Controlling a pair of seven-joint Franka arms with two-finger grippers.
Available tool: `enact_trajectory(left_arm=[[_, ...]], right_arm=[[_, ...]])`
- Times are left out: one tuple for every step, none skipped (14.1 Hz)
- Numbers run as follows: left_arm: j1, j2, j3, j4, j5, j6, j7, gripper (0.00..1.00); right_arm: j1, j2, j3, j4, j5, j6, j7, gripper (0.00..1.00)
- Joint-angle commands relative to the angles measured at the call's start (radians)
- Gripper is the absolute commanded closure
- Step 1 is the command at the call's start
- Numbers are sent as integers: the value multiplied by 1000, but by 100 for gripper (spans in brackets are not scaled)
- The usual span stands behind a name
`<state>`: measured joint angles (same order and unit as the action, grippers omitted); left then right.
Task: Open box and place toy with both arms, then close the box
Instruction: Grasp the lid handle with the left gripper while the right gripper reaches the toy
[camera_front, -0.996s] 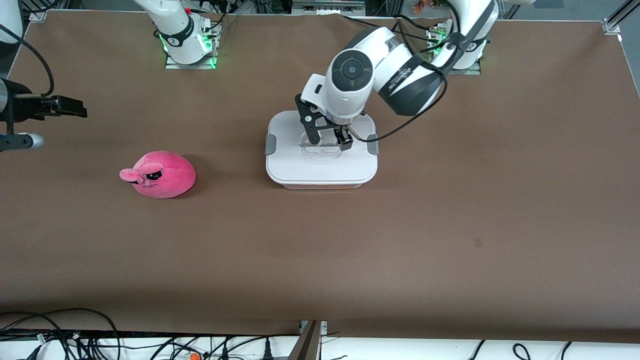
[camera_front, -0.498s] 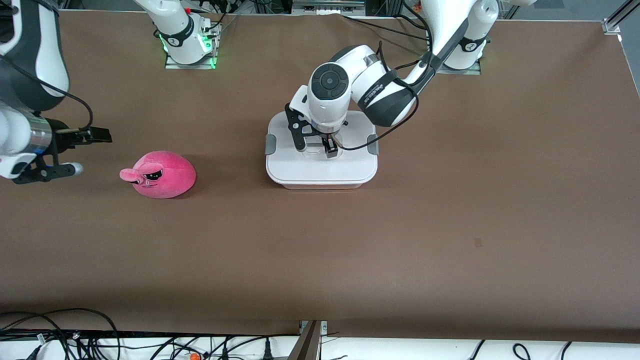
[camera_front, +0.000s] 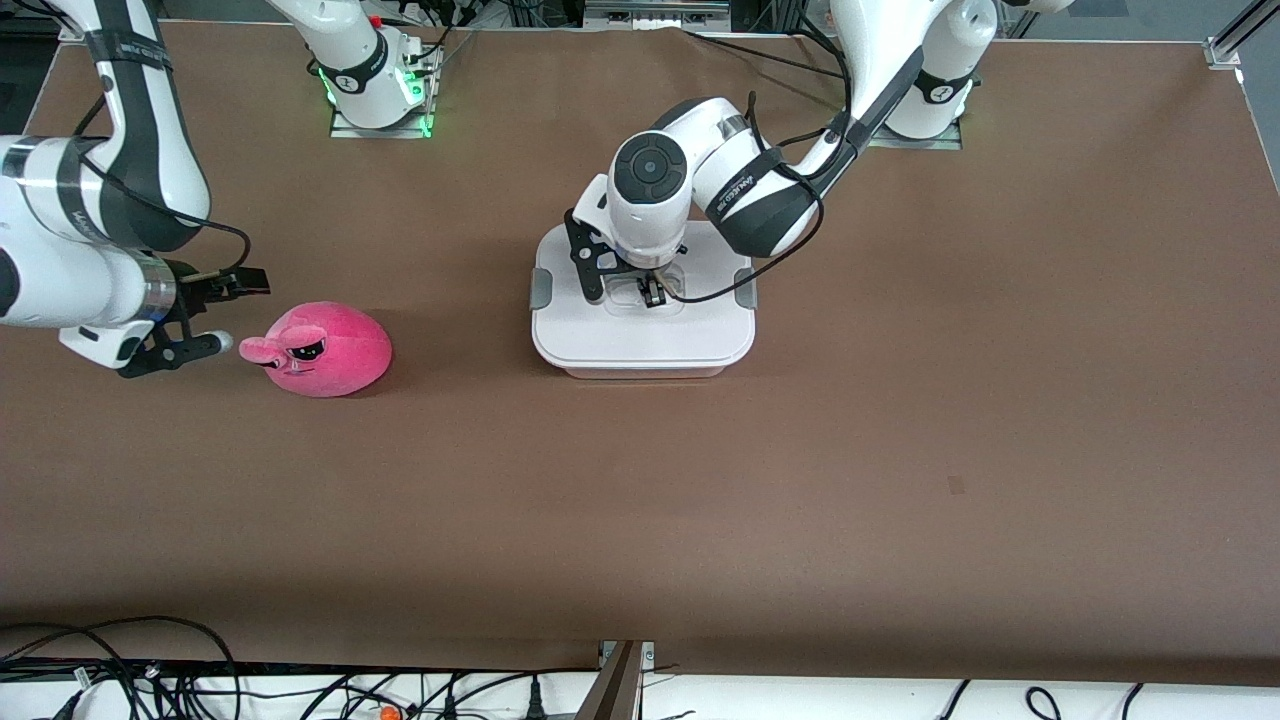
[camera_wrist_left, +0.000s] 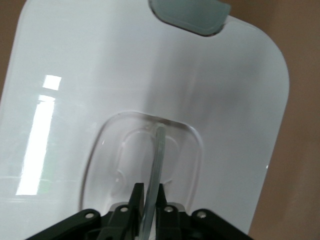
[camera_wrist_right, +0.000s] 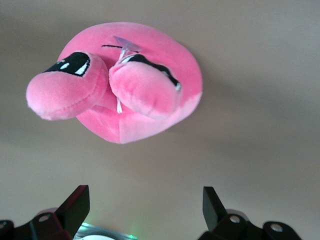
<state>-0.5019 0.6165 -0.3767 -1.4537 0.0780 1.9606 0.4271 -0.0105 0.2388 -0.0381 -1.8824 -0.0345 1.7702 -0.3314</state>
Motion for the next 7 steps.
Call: enact_trajectory(left_arm=[[0, -23, 4, 6, 17, -17, 13, 100], [5, -32, 4, 7, 16, -29, 13, 100], [6, -46, 4, 10, 16, -49, 15, 100], [6, -63, 4, 12, 13, -63, 15, 100], [12, -84, 4, 15, 6, -83, 15, 100], [14, -107, 4, 18, -3, -121, 13, 100], [17, -128, 4, 24, -4, -165, 13, 100]], right_arm=[[-6, -50, 6, -121, 30, 109, -25, 0], [-6, -47, 6, -136, 31, 141, -25, 0], [-6, -44, 9, -145, 31, 164, -23, 0], [-6, -39, 12, -149, 33, 182, -23, 0], [-5, -36, 14, -159, 33, 207, -23, 0], [-3, -32, 17, -175, 33, 239, -24, 0], [-3, -27, 29, -185, 33, 271, -23, 0]])
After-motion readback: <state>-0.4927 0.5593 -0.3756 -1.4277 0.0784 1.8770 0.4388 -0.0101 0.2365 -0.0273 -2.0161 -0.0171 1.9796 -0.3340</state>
